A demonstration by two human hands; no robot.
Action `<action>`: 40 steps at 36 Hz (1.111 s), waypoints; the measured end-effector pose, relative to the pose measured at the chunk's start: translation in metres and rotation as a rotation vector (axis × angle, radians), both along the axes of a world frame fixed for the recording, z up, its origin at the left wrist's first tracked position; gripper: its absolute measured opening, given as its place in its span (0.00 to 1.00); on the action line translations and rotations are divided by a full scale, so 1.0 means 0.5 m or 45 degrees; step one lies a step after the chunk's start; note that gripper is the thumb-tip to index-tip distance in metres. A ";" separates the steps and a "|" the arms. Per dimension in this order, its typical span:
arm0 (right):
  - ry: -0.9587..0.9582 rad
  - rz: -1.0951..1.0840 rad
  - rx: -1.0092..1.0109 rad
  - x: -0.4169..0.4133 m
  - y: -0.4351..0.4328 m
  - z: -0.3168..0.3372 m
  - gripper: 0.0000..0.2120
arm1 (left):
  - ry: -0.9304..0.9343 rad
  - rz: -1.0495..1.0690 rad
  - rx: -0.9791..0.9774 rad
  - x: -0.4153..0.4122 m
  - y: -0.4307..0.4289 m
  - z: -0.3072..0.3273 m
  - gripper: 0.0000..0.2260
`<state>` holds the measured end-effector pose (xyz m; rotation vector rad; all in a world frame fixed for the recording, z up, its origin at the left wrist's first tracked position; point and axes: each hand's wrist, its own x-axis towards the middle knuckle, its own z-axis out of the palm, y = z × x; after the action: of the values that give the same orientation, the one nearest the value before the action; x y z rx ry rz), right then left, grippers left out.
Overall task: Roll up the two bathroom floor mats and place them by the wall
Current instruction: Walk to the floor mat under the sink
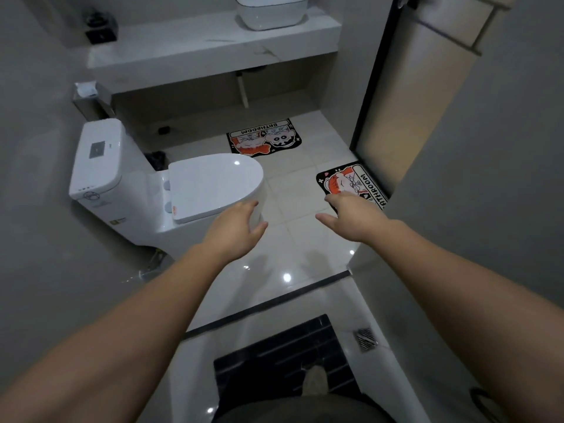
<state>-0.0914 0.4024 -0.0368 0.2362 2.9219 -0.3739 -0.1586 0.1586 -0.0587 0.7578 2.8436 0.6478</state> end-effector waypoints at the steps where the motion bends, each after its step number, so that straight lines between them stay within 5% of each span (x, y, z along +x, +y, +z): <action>1: -0.001 0.008 0.003 -0.013 0.006 -0.002 0.28 | 0.000 0.005 0.004 -0.009 0.006 -0.001 0.25; 40: -0.073 -0.181 0.025 -0.686 0.203 -0.066 0.25 | -0.092 -0.108 -0.088 -0.741 0.185 -0.066 0.26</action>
<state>-0.4344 0.5036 -0.0698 0.4511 2.8619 -0.3529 -0.5289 0.2510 -0.0915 0.8215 2.7365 0.5503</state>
